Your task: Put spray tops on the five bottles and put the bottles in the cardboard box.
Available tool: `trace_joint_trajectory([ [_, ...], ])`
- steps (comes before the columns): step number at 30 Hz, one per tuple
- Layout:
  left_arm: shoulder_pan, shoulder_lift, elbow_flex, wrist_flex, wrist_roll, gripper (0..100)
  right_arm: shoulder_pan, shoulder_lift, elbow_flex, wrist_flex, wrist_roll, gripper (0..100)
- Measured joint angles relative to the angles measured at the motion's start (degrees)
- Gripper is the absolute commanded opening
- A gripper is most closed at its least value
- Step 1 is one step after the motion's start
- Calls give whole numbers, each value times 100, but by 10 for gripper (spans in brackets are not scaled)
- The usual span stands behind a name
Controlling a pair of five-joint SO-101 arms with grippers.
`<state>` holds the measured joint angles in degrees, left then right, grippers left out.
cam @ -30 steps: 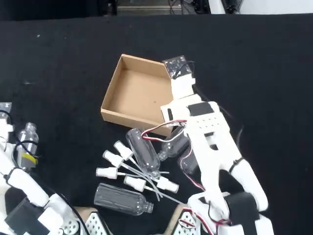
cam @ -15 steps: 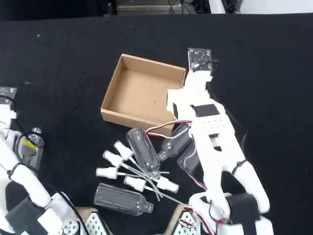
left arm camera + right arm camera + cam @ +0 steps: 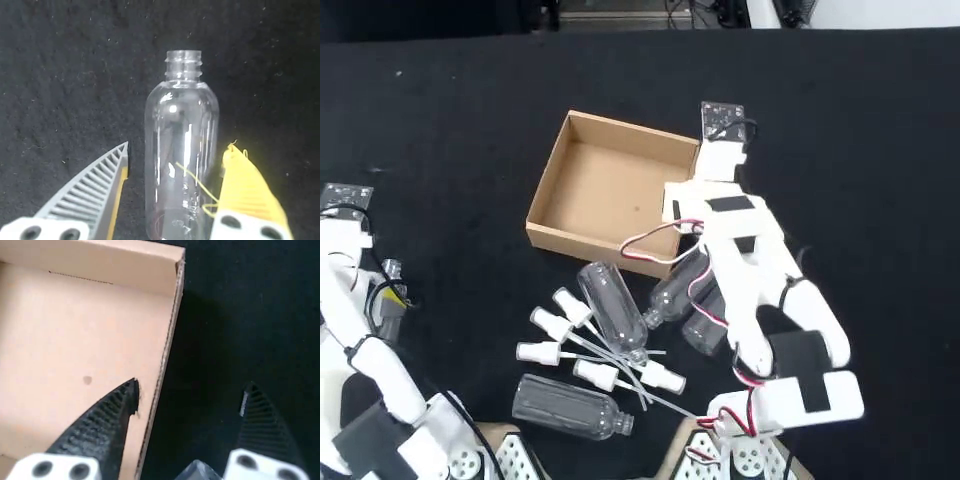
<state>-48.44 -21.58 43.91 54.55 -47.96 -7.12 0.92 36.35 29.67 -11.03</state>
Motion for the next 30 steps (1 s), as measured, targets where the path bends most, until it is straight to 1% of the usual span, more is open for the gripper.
trace_joint_trajectory([
  [2, 62, 0, 0, 0, 70, 270, 0, 308, -255, 9, 88, 306],
  [4, 176, 0, 0, 0, 79, 270, 0, 642, -510, 123, 308, 268],
  [5, 229, 0, 0, 0, 79, 270, 0, 800, -677, 211, 404, 222],
  [8, 246, 0, 0, 0, 79, 270, 0, 1204, -1231, 607, 774, 25],
  [9, 246, 0, 0, 0, 79, 270, 0, 1310, -1407, 712, 905, 5],
  [10, 246, 0, 0, 0, 79, 270, 0, 1380, -1574, 800, 1055, 34],
  [11, 246, 0, 0, 0, 79, 270, 0, 1433, -1723, 862, 1213, 41],
  [13, 246, 0, 0, 9, 79, 270, 26, 1547, -1978, 905, 1547, 10],
  [18, 211, 0, 0, 97, 79, 270, 26, 1723, -2347, 905, 2752, 10],
  [24, 211, 0, 0, 114, 88, 270, 18, 1723, -2382, 905, 4123, 10],
  [26, 211, 0, 0, 114, 88, 270, 18, 1723, -2382, 905, 4185, 11],
  [27, 211, 0, 0, 114, 88, 270, 18, 1723, -2382, 914, 4035, 11],
  [29, 211, 0, 0, 114, 88, 270, 18, 1723, -2382, 932, 3490, 20],
  [30, 211, 0, 0, 114, 88, 270, 18, 1723, -2382, 967, 3174, 41],
])
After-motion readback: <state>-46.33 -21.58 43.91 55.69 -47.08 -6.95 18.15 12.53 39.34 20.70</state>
